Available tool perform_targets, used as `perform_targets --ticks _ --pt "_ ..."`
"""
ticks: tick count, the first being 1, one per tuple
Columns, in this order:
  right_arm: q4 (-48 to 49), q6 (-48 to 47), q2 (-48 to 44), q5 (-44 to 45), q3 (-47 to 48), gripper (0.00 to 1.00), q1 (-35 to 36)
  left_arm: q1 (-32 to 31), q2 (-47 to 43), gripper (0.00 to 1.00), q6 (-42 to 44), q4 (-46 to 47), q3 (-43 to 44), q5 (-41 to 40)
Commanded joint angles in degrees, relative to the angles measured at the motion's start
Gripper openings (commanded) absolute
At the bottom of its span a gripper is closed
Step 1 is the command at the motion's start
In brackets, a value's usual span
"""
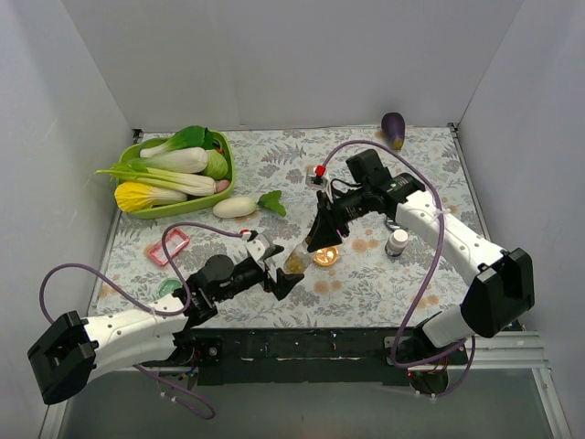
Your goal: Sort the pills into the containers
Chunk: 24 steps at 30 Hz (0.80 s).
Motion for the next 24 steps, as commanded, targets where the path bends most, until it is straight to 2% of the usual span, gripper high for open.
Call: perform_targets --ticks 1,2,9,15,18,19,21,22,23,24 --pt "4.96 6.04 -2.6 -8.97 -2.99 0.01 -1.64 -0.45 0.21 0.95 1.76 5.24 3.82 0.28" --pt "6.36 6.83 -2.77 -9.59 -3.43 0.01 -2.0 -0.45 0.48 0.9 1.41 5.23 4.09 1.23" --pt "16.64 16.49 -3.83 -14.51 -7.74 0.01 -4.46 -0.45 3.03 0.79 -2.64 6.38 3.92 5.9" --pt "20.78 21.07 -4.09 -16.1 -10.03 0.01 -4.9 -0.45 3.38 0.75 -3.26 7.7 3.47 5.9" --pt "21.57 22.04 -4.36 -15.92 -10.99 0.01 -4.99 -0.54 3.55 0.59 -3.34 7.26 4.17 6.34" --pt "21.84 22.04 -4.44 -15.84 -11.17 0.01 -4.99 -0.54 3.55 0.46 -3.52 7.08 4.35 6.34" --pt "22.01 22.13 -4.62 -15.83 -11.52 0.01 -4.99 -0.54 3.47 0.3 -3.78 6.91 4.44 6.52" --pt "22.01 22.04 -4.88 -15.92 -11.52 0.01 -5.16 -0.54 3.38 0.08 -3.87 6.12 4.53 6.69" --pt "21.93 21.78 -5.14 -16.01 -11.52 0.01 -5.25 -0.54 3.2 0.0 -4.13 5.33 4.62 6.69" --pt "21.4 20.3 -5.32 -16.27 -11.44 0.01 -5.34 -0.54 2.85 0.0 -4.4 4.63 4.62 6.95"
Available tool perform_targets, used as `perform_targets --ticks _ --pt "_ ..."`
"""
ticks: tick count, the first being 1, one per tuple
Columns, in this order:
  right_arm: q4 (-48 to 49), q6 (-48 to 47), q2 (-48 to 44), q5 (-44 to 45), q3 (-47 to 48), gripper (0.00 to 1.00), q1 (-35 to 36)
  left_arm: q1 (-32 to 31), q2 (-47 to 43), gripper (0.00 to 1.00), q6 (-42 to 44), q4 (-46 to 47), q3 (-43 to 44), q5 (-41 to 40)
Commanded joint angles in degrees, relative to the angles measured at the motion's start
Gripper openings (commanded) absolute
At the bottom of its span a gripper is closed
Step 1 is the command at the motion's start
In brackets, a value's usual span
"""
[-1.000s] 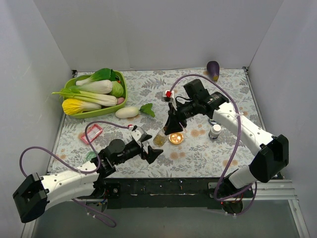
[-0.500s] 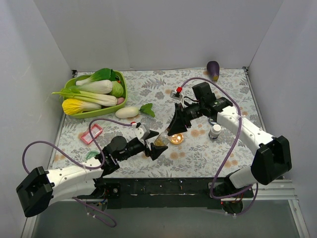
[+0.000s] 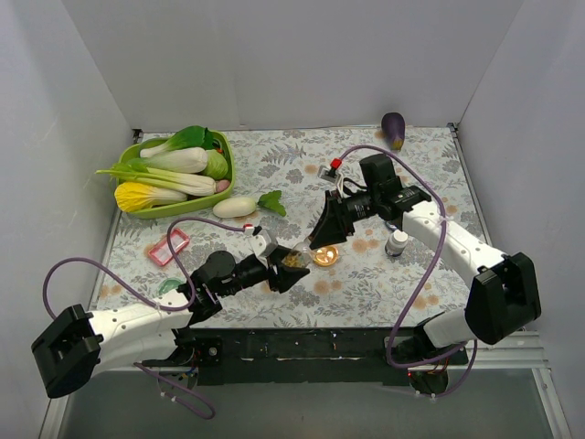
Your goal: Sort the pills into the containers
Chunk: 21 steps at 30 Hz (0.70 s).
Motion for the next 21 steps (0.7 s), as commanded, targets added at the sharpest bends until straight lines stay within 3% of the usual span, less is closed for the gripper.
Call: perform_targets --ticks 1,4,6,11,14,21 --pt "-0.67 -1.72 -2.96 -3.73 0.67 0.01 -0.32 -0.06 -2.0 0.0 -0.72 -1.85 0.99 1.58" --pt "-7.25 -14.96 -3.14 -5.22 2.86 0.01 -0.32 0.03 -6.03 0.0 -1.96 -0.98 -0.5 3.86" --pt "-16.65 -24.53 -3.14 -6.28 6.2 0.01 -0.32 0.03 -7.8 0.0 -3.27 -0.36 -1.91 6.06" --pt "-37.84 -62.81 -4.28 -4.96 13.59 0.01 0.04 0.03 -9.48 0.0 -5.47 -0.71 -2.0 10.81" --pt "-42.61 -72.37 -6.04 -1.72 16.58 0.01 1.61 0.03 -8.6 0.0 -6.62 -0.8 -1.21 13.36" --pt "-35.77 -76.0 -11.49 7.69 16.76 0.01 6.36 0.03 -6.75 0.0 -6.88 -0.97 -0.77 15.3"
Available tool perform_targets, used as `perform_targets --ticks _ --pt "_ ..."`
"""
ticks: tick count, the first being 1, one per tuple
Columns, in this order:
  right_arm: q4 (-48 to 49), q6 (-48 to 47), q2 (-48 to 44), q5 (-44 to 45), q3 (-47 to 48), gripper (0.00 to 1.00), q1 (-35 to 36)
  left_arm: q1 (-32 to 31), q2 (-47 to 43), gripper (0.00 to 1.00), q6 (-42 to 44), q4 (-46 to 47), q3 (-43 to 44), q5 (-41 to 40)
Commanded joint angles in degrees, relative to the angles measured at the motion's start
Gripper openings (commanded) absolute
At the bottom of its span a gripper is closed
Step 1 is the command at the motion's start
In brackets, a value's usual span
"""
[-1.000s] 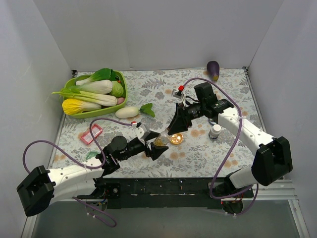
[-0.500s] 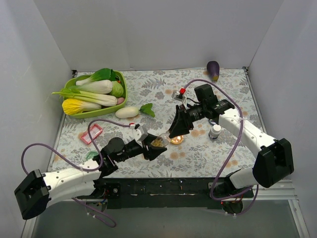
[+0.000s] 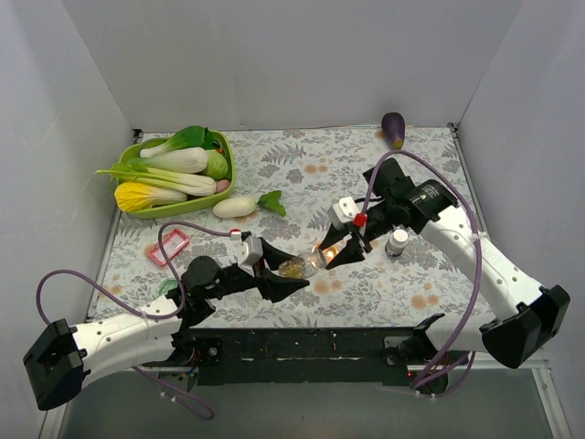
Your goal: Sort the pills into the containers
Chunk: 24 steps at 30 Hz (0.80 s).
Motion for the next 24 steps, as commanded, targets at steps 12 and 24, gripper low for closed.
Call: perform_targets --ticks 12,24 --pt "21.07 19.42 -7.88 4.66 -0.86 0.74 1.71 0.18 4.68 0.0 -2.0 -2.32 0.68 2.16" --pt "31.52 65.02 -10.07 11.34 -11.66 0.96 -0.31 0.18 -0.77 0.0 -1.38 -1.79 -2.05 -0.92"
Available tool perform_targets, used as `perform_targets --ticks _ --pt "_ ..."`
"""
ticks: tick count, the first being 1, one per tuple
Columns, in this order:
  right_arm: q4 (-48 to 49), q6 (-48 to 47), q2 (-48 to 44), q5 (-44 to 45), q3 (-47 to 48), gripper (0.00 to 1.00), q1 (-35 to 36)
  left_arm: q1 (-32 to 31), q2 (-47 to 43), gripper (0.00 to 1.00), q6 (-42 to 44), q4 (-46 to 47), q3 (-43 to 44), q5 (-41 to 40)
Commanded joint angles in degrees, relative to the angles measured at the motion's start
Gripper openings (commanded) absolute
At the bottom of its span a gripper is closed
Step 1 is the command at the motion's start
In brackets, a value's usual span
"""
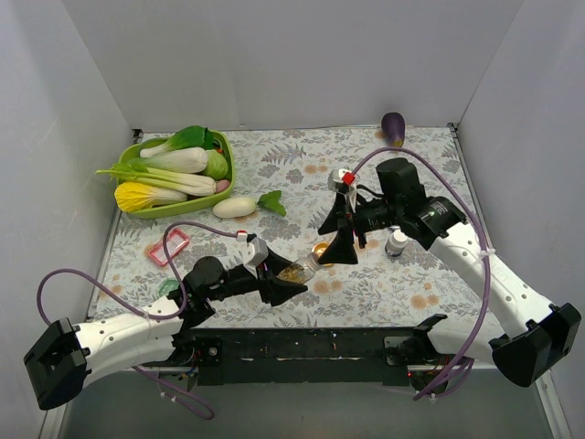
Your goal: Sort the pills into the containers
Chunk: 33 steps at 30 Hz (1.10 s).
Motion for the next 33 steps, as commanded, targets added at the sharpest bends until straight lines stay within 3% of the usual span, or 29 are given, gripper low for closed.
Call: perform_targets --ticks 1,22,25,26,28,33 --pt "6.37 19.21 -2.54 0.43 -6.44 0.97 -0.38 -0.12 -1.89 0.0 0.56 1.12 -0.83 -1.8" --pt "9.1 25.29 1.33 0.61 -11.02 0.86 0.5 -0.12 1.36 0.0 -0.14 4.19 0.67 -3.2" --pt "10.42 25.55 1.86 -0.53 -10.68 0.74 0.68 -0.12 1.89 0.0 -0.23 4.19 0.67 -3.2" --pt "10.68 25.55 1.86 -0.88 -10.5 0.63 0.68 -0.12 1.89 0.0 -0.32 4.11 0.67 -3.2" --pt "10.86 25.03 2.12 -1.67 -9.97 0.55 0.68 -0.12 1.89 0.0 -0.14 3.84 0.49 -3.12" --pt "10.43 21.26 1.77 -4.13 -9.36 0.23 0.77 -0.12 1.36 0.0 0.12 2.53 -0.03 -3.03"
